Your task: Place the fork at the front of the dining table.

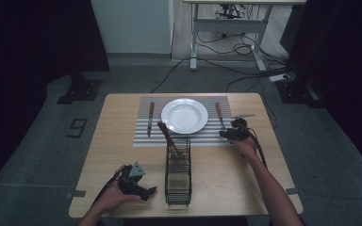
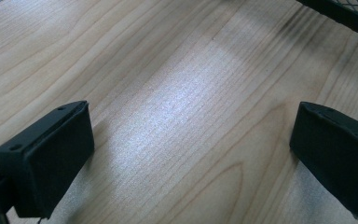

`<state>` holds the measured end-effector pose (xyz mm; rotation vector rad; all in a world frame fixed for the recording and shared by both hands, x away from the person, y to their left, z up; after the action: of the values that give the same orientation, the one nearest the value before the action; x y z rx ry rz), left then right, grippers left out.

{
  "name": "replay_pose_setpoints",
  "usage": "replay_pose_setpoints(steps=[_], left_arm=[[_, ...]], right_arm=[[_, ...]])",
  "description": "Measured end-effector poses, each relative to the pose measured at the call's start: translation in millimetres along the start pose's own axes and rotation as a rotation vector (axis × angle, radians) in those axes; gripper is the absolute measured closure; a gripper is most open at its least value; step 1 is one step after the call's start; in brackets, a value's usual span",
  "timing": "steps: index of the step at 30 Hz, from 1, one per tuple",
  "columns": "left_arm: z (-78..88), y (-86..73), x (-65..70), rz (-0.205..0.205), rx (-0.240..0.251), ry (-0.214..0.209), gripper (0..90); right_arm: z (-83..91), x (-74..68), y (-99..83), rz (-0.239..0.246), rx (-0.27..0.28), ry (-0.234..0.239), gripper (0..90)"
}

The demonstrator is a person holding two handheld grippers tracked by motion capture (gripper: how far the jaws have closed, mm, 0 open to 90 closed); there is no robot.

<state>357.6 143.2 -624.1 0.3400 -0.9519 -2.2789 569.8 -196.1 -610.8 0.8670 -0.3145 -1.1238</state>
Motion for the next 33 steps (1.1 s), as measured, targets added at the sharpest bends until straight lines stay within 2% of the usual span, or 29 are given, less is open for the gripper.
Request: replay_pose_setpoints(steps=[4, 10, 20, 23, 28, 33], left_arm=[[0.1, -0.1, 0.1, -0.001, 0.0, -0.001, 0.0], [0.2, -0.1, 0.1, -0.001, 0.0, -0.001, 0.0], [0.2, -0.2, 0.1, -0.001, 0.0, -0.001, 0.0], [0.2, -0.2, 0.1, -0.001, 0.0, -0.001, 0.0], [0.2, -0.2, 0.2, -0.001, 0.0, -0.002, 0.0], [0.2, -0.1, 0.1, -0.001, -0.001, -0.002, 0.0]], right_arm=[[1.4, 1.7, 0.7, -0.001, 0.002, -0.014, 46.9], [9.3, 3.3, 8.0, -0.008, 0.042, -0.025, 44.9], [28.7, -5.4, 21.7, 0.004, 0.108, -0.016, 43.3], [36.7, -8.4, 25.6, 0.007, 0.14, -0.011, 43.9], [50.5, -11.5, 28.2, 0.009, 0.163, 0.0, 43.6], [71.8, -18.2, 33.6, 0.005, 0.208, 0.025, 43.4]])
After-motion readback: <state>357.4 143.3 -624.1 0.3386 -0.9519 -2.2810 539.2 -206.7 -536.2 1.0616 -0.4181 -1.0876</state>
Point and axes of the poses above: each handheld gripper's, and its own axes: z roughly backward along the jaws, y roughly out of its top, x roughly to its right, the point moved 10 cm from there along -z, roughly forward along the jaws, and after that the axes turned 4 degrees about x, right-handed, at the moved point
